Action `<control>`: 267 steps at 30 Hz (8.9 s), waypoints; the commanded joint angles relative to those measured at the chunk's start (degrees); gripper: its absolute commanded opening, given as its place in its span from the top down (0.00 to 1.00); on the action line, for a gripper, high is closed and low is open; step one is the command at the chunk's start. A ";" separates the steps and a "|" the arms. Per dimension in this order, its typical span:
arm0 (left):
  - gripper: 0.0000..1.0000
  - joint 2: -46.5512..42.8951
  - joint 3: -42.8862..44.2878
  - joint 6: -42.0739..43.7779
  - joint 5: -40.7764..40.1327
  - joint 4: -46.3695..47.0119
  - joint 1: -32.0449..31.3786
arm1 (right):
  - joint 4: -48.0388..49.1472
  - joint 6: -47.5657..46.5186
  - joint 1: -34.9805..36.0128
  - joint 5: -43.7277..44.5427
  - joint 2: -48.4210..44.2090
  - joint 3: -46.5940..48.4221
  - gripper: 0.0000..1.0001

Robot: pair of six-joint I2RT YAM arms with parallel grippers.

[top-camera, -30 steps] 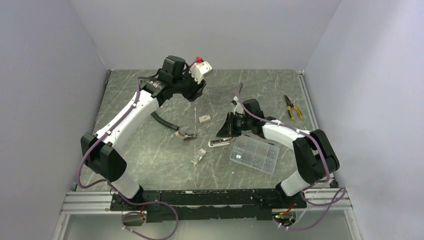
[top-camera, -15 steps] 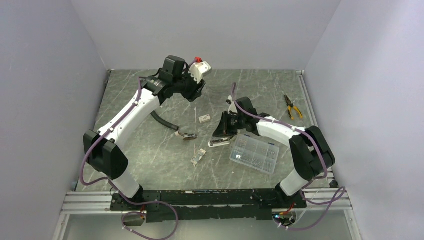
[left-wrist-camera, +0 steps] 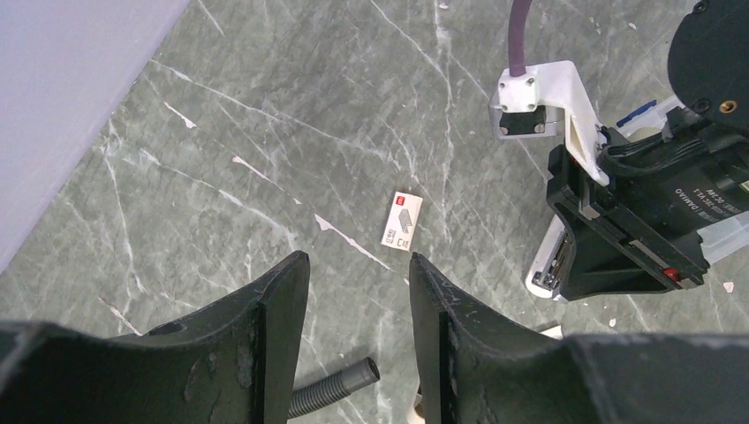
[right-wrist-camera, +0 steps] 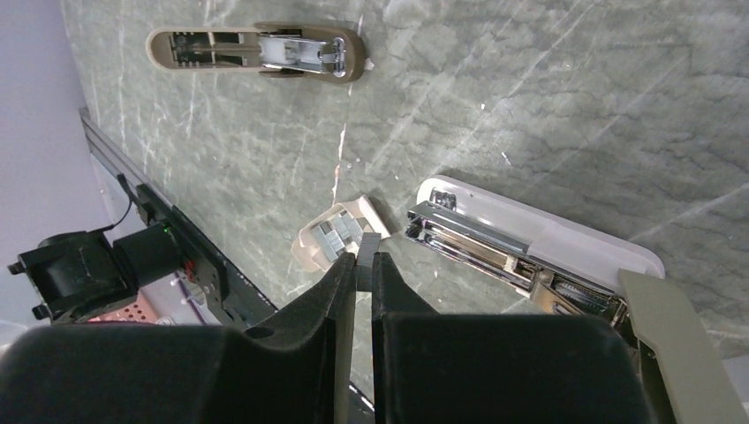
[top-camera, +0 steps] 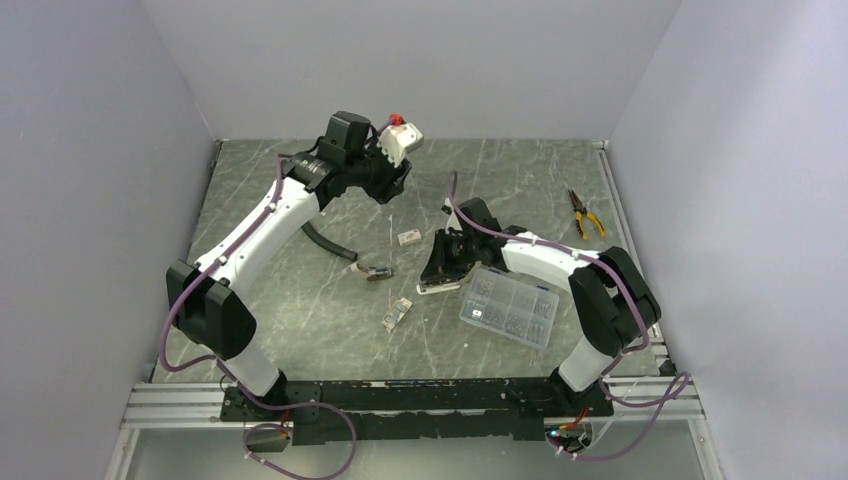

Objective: Load the staples into the stapler
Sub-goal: Install the staple into the stapler.

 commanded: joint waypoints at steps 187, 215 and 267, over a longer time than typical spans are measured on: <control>0.44 -4.92 -2.79 -4.40 -5.67 4.23 3.08 | -18.40 -19.71 3.77 -0.04 6.93 14.12 1.00; 0.44 -5.03 -2.70 -4.58 -4.68 4.13 3.28 | -18.10 -19.62 3.12 2.00 7.96 13.58 1.00; 0.44 -5.34 -1.82 -5.28 -1.86 2.90 3.28 | -17.58 -21.28 3.20 5.20 9.58 13.03 0.88</control>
